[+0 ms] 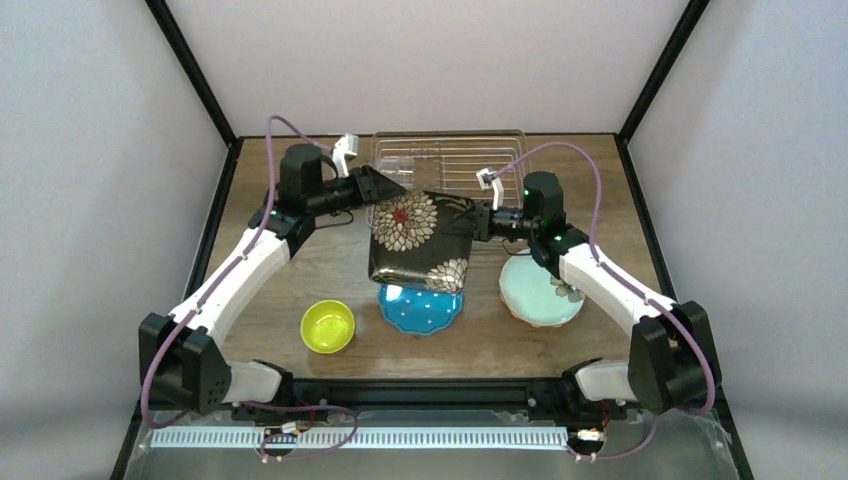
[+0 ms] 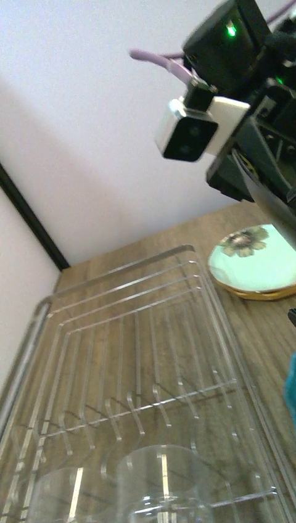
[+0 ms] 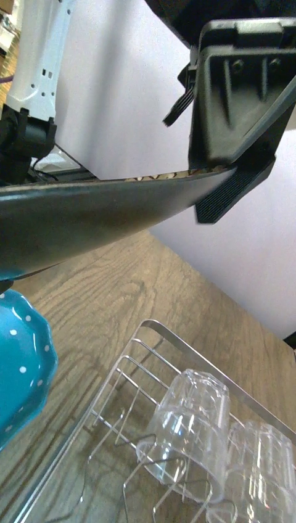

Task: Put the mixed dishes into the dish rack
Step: Pass from the left arm to the right

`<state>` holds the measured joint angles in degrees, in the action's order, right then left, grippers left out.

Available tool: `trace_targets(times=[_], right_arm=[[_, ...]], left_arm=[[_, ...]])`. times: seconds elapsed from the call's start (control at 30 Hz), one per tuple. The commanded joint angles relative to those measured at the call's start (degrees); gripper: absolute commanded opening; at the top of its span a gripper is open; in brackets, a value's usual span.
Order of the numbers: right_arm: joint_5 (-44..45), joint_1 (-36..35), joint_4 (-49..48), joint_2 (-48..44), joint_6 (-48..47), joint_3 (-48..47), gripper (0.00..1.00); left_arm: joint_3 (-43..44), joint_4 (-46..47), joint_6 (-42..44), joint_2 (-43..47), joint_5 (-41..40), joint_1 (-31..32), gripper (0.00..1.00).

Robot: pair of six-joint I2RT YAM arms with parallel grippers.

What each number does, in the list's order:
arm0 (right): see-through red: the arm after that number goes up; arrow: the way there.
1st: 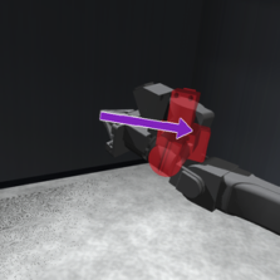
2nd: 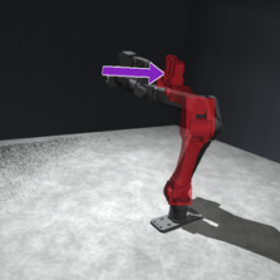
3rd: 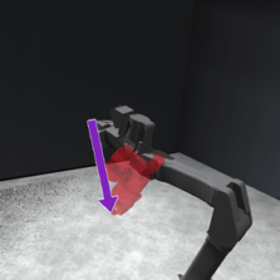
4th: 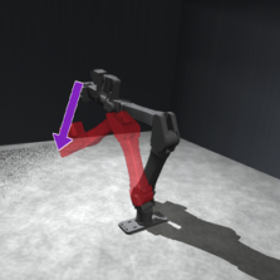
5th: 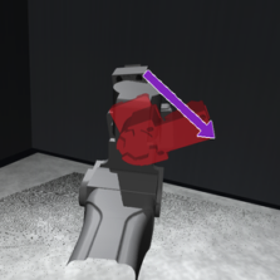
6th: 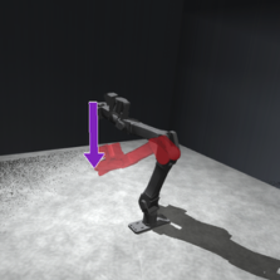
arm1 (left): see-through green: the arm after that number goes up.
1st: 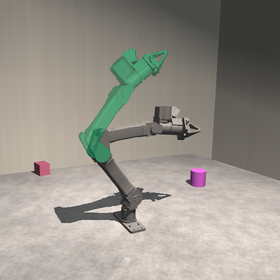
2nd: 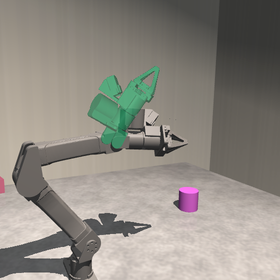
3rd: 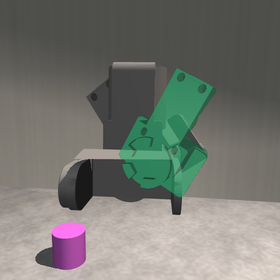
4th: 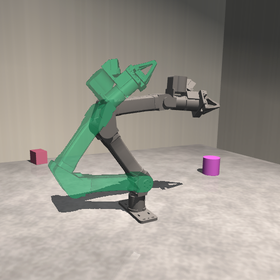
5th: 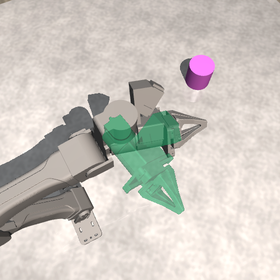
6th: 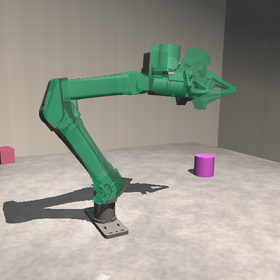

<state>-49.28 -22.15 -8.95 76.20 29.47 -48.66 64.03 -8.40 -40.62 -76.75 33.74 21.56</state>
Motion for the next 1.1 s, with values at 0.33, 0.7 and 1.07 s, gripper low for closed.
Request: trace_targets(times=[0.33,0.7,1.07], right_arm=[[5.23,2.8,3.59,3.07,-3.55,-10.28,0.01],[12.53,6.3,8.82,8.98,-11.09,-23.84,0.01],[18.4,11.01,14.6,14.8,-17.52,-34.56,0.01]], left_arm=[[10.29,9.7,-9.9,-2.1,-1.48,-5.0,1.0],[9.94,10.27,-11.46,-1.81,-6.45,-7.67,1.0],[6.93,12.97,-13.05,-4.79,-7.11,-7.94,1.0]])
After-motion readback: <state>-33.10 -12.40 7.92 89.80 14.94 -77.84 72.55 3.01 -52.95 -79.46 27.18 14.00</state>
